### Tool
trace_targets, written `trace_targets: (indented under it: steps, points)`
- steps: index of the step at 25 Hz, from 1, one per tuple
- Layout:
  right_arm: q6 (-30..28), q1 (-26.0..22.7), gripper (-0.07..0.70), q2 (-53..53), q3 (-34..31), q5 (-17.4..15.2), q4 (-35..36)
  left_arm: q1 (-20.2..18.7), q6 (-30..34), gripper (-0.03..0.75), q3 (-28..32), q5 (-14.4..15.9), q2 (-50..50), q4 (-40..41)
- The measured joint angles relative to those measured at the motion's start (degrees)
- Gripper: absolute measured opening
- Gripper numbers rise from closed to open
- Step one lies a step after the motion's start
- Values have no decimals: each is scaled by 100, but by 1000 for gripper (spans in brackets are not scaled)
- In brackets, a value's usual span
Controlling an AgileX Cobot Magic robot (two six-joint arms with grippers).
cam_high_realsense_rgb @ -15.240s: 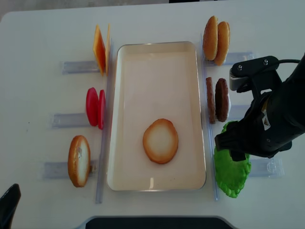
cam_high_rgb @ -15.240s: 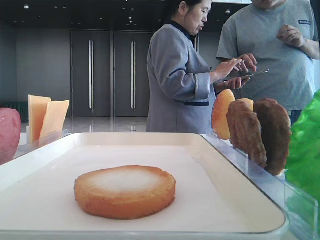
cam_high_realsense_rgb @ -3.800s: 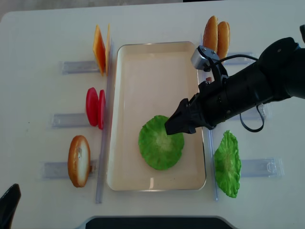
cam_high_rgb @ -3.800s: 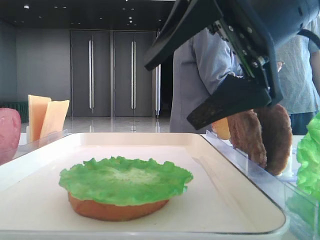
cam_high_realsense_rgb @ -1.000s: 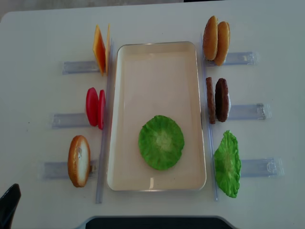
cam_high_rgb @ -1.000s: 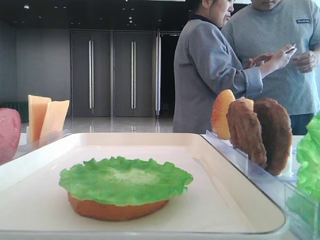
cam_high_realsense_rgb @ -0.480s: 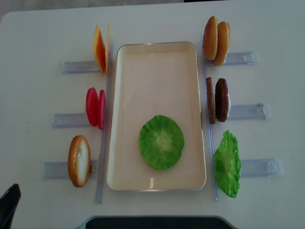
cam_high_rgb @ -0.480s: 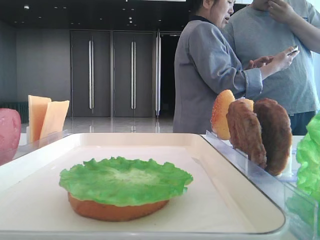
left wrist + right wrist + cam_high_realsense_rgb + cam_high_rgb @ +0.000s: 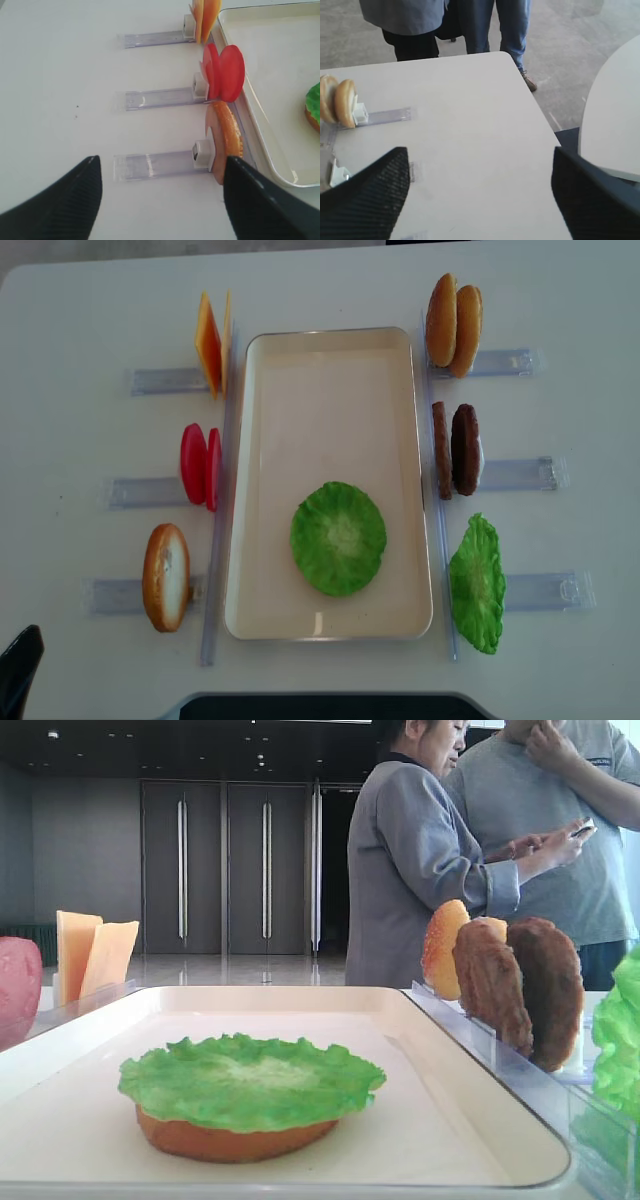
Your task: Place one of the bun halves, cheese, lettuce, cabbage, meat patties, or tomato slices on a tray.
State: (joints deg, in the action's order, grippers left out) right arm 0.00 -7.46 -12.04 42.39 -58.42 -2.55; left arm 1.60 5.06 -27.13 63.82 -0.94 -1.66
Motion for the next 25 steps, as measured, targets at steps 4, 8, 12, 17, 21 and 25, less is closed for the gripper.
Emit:
trace_targets:
  steps: [4,8,12,17,21,25]
  points:
    - [-260,0,552,703,-371,-10,255,0,0,575,0,-5,0,0]
    - [-332,0,552,1217,-651,-74,377,0,0,575,0,-4,0,0]
    - [-349,0,552,1233,-839,-269,380,0,0,575,0,-4,0,0]
    - [-349,0,552,1250,-1042,-365,437,0,0,575,0,-4,0,0]
    - [-349,0,552,1250,-1240,-507,535,0,0,575,0,-4,0,0]
    - [-349,0,552,1251,-1338,-631,530,0,0,575,0,-4,0,0]
